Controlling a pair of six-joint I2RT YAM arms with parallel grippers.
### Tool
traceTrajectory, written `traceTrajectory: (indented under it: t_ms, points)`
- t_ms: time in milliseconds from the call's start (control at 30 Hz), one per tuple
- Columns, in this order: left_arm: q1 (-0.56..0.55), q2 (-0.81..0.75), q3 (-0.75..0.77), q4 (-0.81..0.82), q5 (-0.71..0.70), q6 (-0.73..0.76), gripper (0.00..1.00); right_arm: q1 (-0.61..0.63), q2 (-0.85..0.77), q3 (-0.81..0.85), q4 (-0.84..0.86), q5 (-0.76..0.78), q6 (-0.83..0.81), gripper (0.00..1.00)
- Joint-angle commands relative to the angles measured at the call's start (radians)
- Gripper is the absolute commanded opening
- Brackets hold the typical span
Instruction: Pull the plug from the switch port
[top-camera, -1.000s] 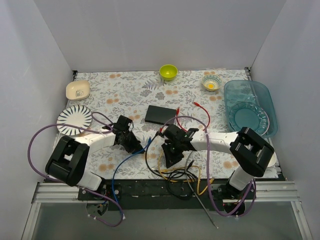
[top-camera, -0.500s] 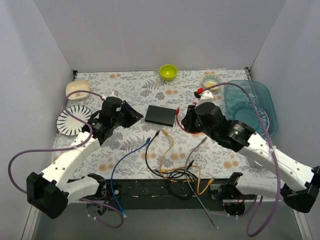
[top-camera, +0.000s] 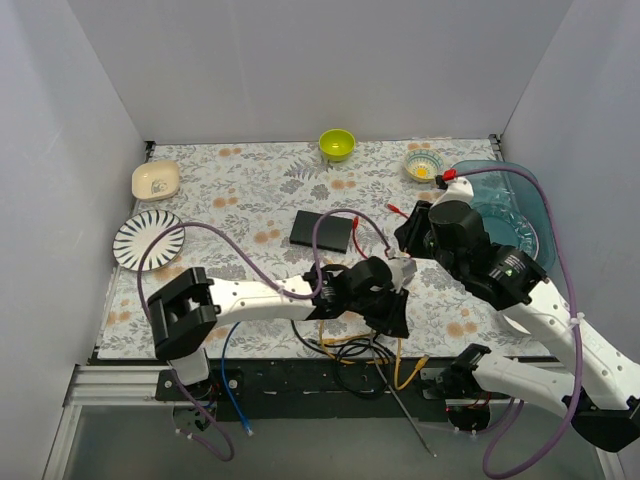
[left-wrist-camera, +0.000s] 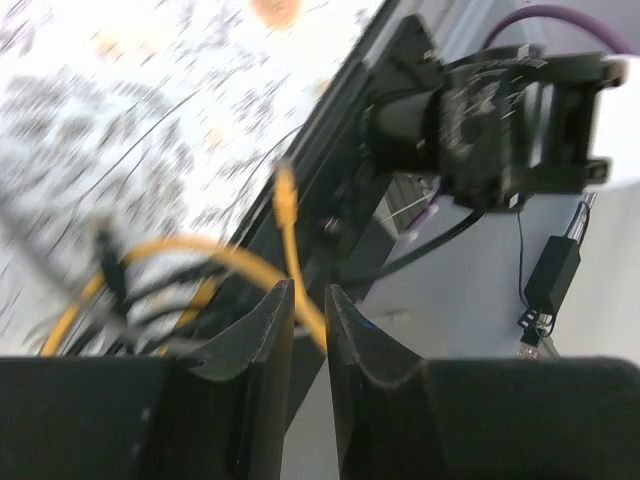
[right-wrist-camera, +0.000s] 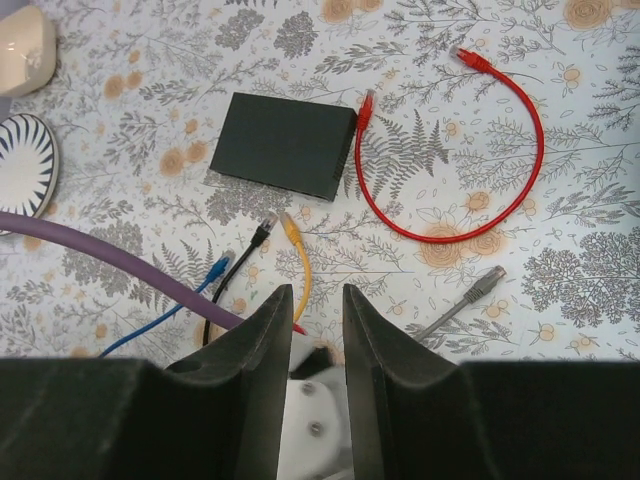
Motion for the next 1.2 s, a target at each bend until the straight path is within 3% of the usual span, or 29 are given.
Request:
traceTrajectory:
  t_ms: [0,233,433,533,700,900,1167]
  points:
    - [-0.05,0.133,0.169,0.076,0.016,0.087,0.19,-0.012,-0.022,0.014,-0.013,0.016,0.028,0.34]
    - [-0.081,0.335,0.148,-0.014,-0.039,0.021,0.15,-0.016,-0.057,-0.054,-0.033,-0.012,0.078,0.34]
    - [-0.075,0.272,-0.073,-0.133,-0.258,-0.115,0.08,-0.017,-0.086,-0.117,-0.024,-0.017,0.091,0.34]
    - [-0.005,0.194,-0.159,-0.209,-0.339,-0.238,0.06,-0.019,-0.089,-0.151,0.002,-0.03,0.094,0.34]
    - [0.264,-0.018,-0.398,-0.255,-0.338,-0.359,0.06,-0.02,-0.083,-0.203,0.051,-0.056,0.093,0.34]
    - [0.567,-0.148,-0.429,-0.454,-0.413,-0.382,0.07,-0.028,-0.037,-0.217,0.079,-0.075,0.05,0.34]
    - [1.053,-0.326,-0.5,-0.543,-0.337,-0.348,0.08,-0.055,-0.019,-0.253,0.099,-0.13,0.021,0.34]
